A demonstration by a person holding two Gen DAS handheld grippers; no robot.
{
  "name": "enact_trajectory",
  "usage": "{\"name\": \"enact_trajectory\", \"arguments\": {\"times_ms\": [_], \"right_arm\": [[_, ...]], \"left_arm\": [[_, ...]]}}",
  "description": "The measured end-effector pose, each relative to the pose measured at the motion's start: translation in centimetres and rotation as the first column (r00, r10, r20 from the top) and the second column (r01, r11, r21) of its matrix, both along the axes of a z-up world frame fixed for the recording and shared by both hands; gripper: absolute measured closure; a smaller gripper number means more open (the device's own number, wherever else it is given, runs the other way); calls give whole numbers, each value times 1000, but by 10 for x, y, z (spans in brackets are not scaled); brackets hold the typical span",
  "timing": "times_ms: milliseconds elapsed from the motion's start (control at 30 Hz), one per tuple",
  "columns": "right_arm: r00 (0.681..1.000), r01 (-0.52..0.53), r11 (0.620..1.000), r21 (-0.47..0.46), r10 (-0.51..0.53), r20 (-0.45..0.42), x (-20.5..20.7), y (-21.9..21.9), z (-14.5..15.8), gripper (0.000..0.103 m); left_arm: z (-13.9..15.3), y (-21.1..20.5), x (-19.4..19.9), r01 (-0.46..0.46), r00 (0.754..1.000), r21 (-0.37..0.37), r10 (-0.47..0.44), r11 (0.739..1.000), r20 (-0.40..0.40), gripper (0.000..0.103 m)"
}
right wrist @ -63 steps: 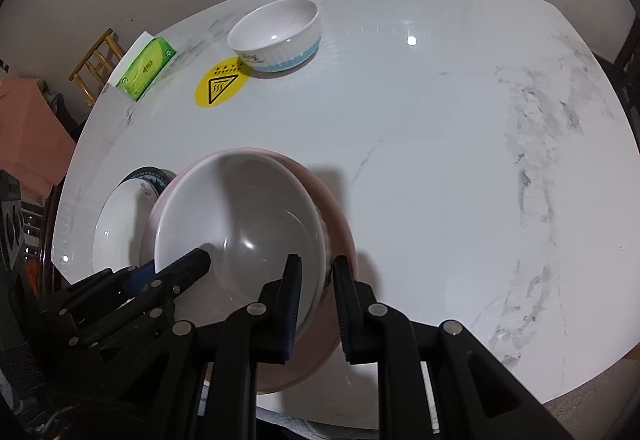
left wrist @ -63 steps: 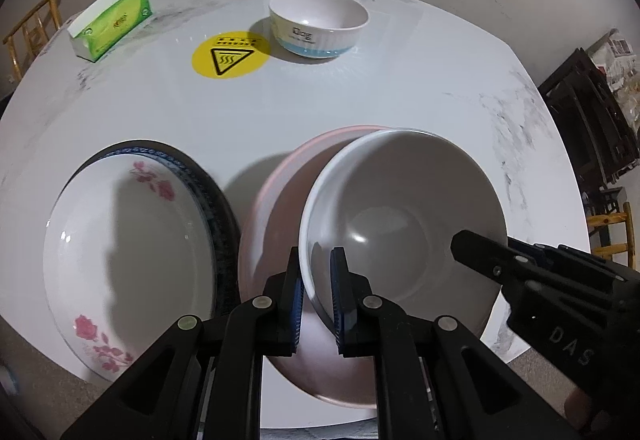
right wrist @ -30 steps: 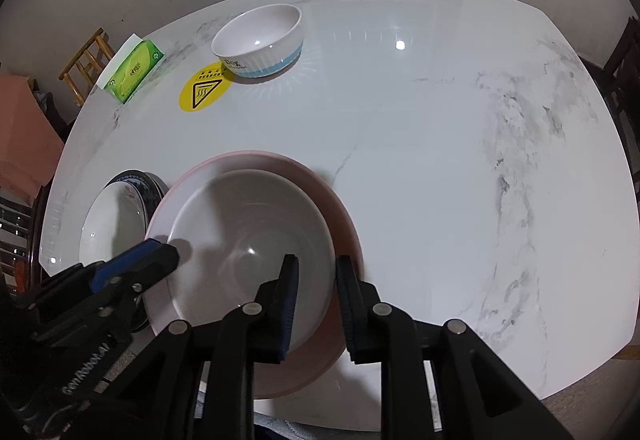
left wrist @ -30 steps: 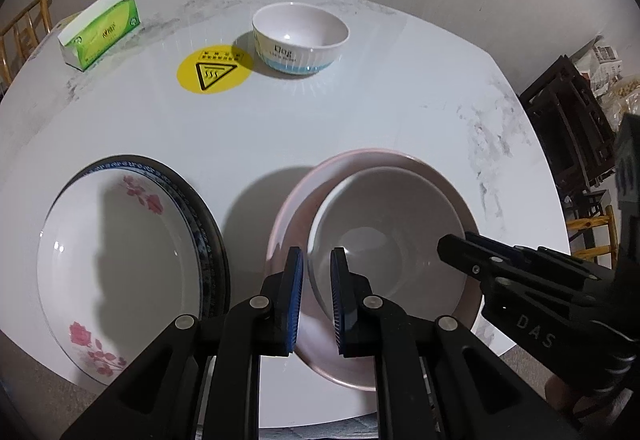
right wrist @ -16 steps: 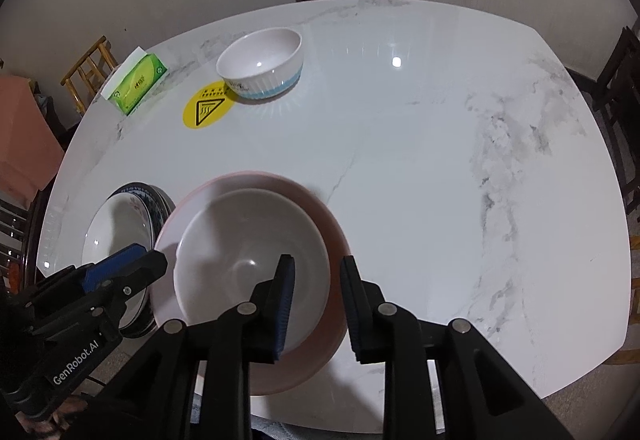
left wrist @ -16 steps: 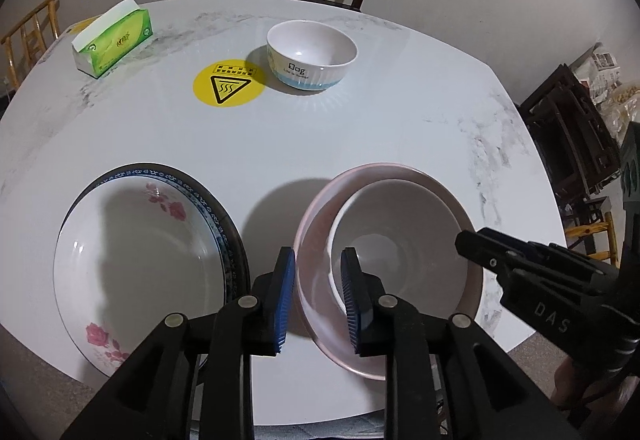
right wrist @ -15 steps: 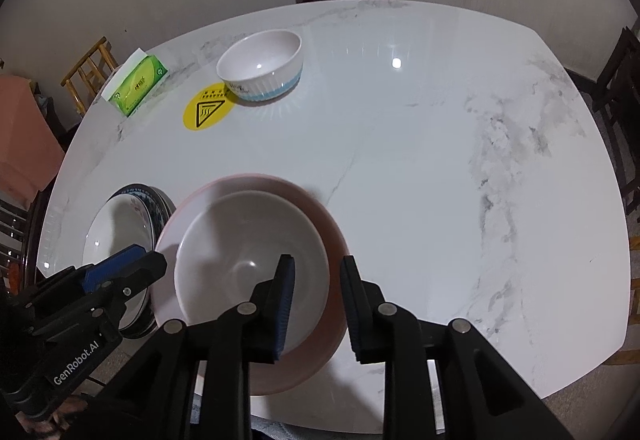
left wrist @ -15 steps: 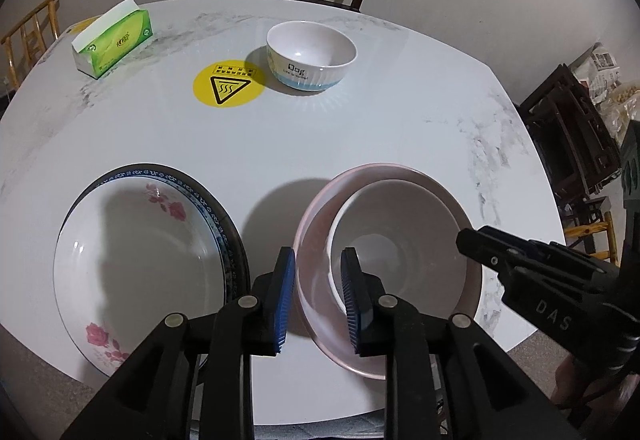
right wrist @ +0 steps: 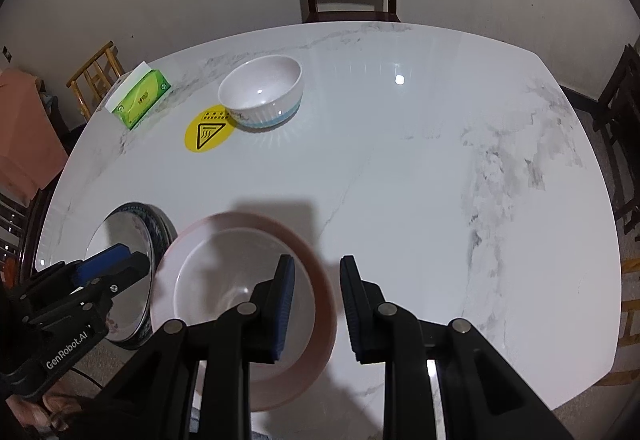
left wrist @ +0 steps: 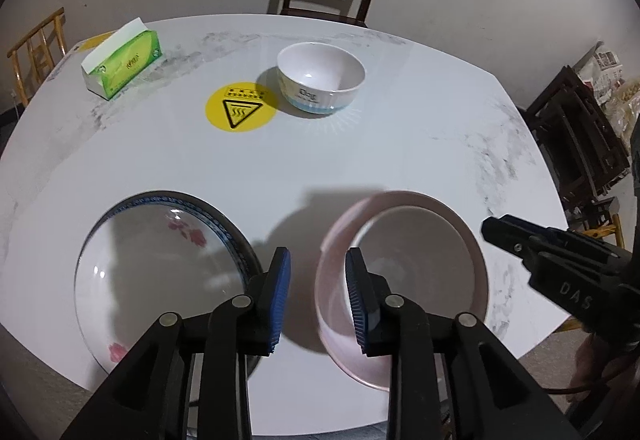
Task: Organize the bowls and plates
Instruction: 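Move the left gripper to the white 'Dog' bowl and grasp its rim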
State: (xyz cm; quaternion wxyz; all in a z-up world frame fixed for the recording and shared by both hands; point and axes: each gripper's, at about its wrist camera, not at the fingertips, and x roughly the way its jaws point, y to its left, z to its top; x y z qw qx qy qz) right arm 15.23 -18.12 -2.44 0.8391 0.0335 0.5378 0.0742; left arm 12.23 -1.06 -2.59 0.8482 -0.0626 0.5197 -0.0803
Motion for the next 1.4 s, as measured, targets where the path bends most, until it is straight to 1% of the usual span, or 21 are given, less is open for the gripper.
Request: {"name": "enact_trajectory", "arguments": {"times_ms": [200, 467, 567, 667, 900, 1167, 1300, 1400], "right_arm": [[1000, 7, 1000, 20, -7, -6, 18, -8, -6, 79], [1000, -7, 1000, 13, 7, -7, 49, -10, -15, 79], [1000, -14, 1000, 22, 14, -5, 63, -11, -18, 79], [1000, -20, 999, 48, 20, -12, 80, -13, -23, 79], [1000, -20, 997, 73, 22, -21, 123, -14, -28, 79], [999, -50, 993, 111, 52, -16, 165, -3, -33, 79], [998, -48, 988, 149, 52, -21, 185, 1, -38, 79], [998, -57, 987, 150, 62, -26, 199, 8, -41, 79]], "left_arm": [[-5, 10, 13, -32, 999, 24, 33, 999, -8, 78], [-11, 21, 41, -71, 997, 56, 73, 996, -22, 77], [-13, 22, 53, -83, 996, 67, 84, 994, -23, 75], [-15, 23, 68, -90, 995, 80, 92, 993, -23, 75], [-19, 24, 104, -107, 994, 89, 110, 990, -29, 75], [-23, 30, 152, -147, 988, 50, 150, 988, -45, 75], [-26, 33, 173, -168, 985, 20, 169, 986, -47, 75], [-29, 34, 188, -176, 983, 8, 176, 984, -51, 75]]}}
